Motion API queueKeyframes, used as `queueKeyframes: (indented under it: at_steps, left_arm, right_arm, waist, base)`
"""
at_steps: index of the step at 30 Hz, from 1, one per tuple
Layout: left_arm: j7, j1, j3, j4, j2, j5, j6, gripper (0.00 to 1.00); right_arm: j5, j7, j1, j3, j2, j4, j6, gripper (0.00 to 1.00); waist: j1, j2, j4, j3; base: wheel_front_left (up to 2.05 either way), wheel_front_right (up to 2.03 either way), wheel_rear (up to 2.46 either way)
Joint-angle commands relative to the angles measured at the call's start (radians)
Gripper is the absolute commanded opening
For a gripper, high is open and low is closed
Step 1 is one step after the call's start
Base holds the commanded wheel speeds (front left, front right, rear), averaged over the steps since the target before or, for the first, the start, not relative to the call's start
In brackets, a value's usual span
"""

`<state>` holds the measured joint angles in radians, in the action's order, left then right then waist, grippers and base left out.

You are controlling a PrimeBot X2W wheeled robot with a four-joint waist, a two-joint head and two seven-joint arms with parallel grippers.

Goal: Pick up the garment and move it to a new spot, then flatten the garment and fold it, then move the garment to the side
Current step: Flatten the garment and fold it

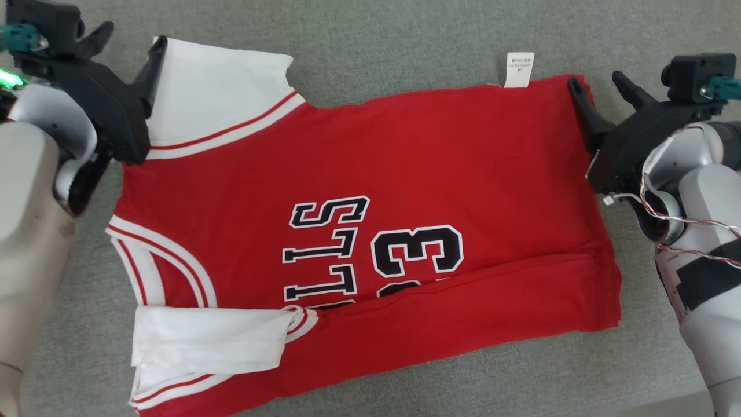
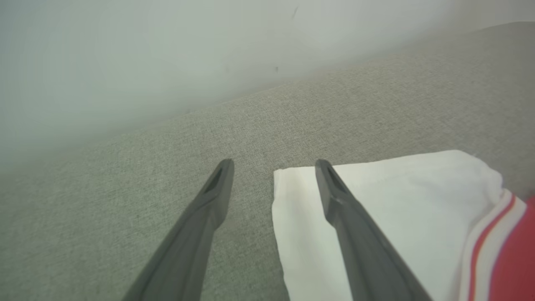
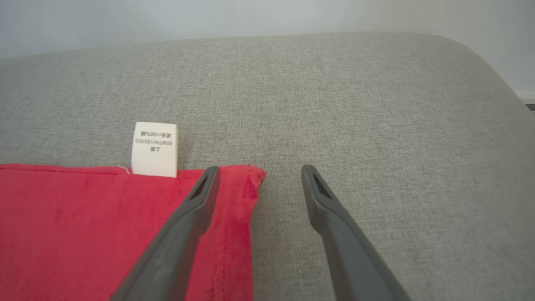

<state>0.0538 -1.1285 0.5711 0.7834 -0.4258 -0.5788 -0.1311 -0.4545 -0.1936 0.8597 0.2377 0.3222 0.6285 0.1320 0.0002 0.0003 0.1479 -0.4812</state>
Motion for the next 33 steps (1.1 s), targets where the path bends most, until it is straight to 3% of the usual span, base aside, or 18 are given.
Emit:
queueKeyframes:
  at_steps: [1,13,14,15,16,17,25,33]
  left_arm:
    - [0.004,-0.030,0.008,0.023,-0.015,-0.022,0.002,1.00]
    - [0.066,-0.101,0.136,0.154,-0.007,-0.102,0.002,1.00]
    - [0.075,-0.102,0.145,0.163,-0.004,-0.109,0.003,0.60]
    - [0.079,-0.106,0.154,0.166,0.000,-0.116,0.002,0.47]
    - [0.077,-0.111,0.160,0.168,0.004,-0.125,0.003,0.11]
    - [0.073,-0.116,0.167,0.169,0.007,-0.131,0.002,0.00]
    - [-0.029,-0.149,0.191,0.145,0.032,-0.202,0.003,0.00]
    - [-0.135,-0.080,0.216,0.079,0.024,-0.270,0.002,0.00]
  right_arm:
    - [-0.013,-0.006,0.023,0.014,-0.010,0.011,-0.002,1.00]
    - [-0.067,-0.023,0.113,0.105,-0.040,0.112,-0.002,0.98]
    - [-0.071,-0.025,0.120,0.111,-0.042,0.120,-0.002,0.56]
    - [-0.076,-0.028,0.128,0.117,-0.045,0.129,-0.002,0.40]
    - [-0.079,-0.030,0.137,0.121,-0.045,0.137,-0.002,0.15]
    - [-0.086,-0.031,0.144,0.121,-0.043,0.147,-0.002,0.00]
    - [-0.085,0.059,0.193,0.138,-0.010,0.188,-0.002,0.00]
    - [-0.105,0.168,0.134,0.195,0.024,0.188,-0.002,0.00]
  waist:
    - [-0.0002,-0.0003,0.022,-0.028]
    - [-0.0002,-0.0003,0.038,-0.068]
    - [-0.0002,-0.0003,0.038,-0.070]
    - [-0.0002,-0.0003,0.037,-0.072]
    - [-0.0002,-0.0003,0.035,-0.073]
    - [-0.0002,-0.0003,0.030,-0.074]
    - [-0.0002,-0.0003,-0.011,-0.039]
    - [-0.0002,-0.0003,-0.048,0.044]
  base:
    - [0.00,0.00,0.00]
    - [0.00,0.00,0.00]
    - [0.00,0.00,0.00]
    - [0.00,0.00,0.00]
    - [0.00,0.00,0.00]
    - [0.00,0.00,0.00]
    - [0.00,0.00,0.00]
    - [0.00,0.00,0.00]
